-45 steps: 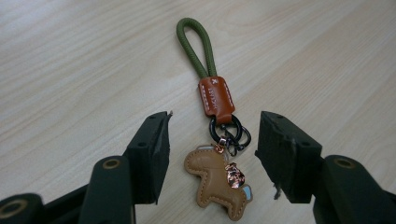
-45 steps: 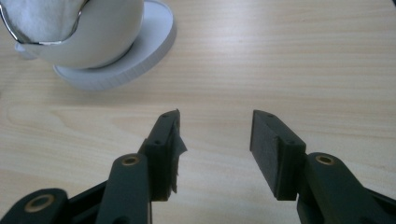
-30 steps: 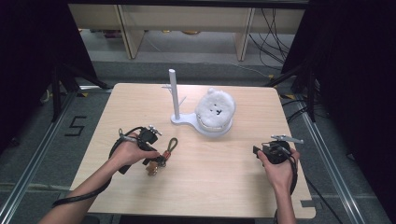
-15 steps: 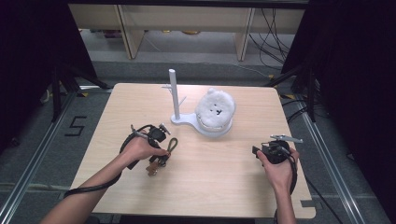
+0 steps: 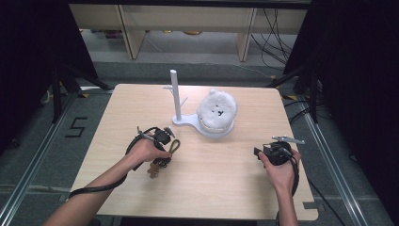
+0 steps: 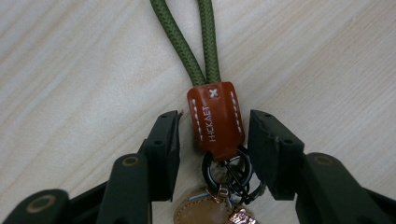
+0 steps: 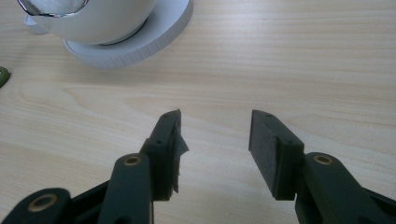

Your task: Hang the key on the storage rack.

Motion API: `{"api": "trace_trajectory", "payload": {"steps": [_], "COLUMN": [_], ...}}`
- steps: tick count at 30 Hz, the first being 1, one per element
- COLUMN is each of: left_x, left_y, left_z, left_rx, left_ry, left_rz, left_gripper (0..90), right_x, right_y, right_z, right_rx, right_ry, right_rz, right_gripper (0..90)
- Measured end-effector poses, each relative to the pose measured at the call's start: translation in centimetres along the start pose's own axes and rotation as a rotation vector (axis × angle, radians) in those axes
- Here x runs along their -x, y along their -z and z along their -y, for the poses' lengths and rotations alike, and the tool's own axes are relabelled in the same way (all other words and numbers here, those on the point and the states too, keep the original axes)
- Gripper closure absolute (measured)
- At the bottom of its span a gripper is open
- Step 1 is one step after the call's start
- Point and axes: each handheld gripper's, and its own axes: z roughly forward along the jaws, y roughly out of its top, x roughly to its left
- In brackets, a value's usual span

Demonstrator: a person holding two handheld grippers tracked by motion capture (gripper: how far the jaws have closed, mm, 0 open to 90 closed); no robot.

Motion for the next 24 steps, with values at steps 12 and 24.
{"api": "trace_trajectory", "payload": {"steps": [12, 24], "left_x": [-0.18, -0.09], "left_y": [0.13, 0.34], "left_z": [0.19, 0.75], "left_rx": [-0.002, 0.006], "left_ry": [-0.060, -0.069], "left_rz": [-0.017, -0.017], "left_gripper": [66.4, 67.4], "right_x": [-0.04, -0.07], "right_y": [-0.36, -0.34], "right_z": [0.09, 0.10], "right_rx": [-0.001, -0.006], "right_ry": [0.012, 0.013], "right_rz": [-0.017, -0.016], "right_gripper": [54.7, 54.7]}}
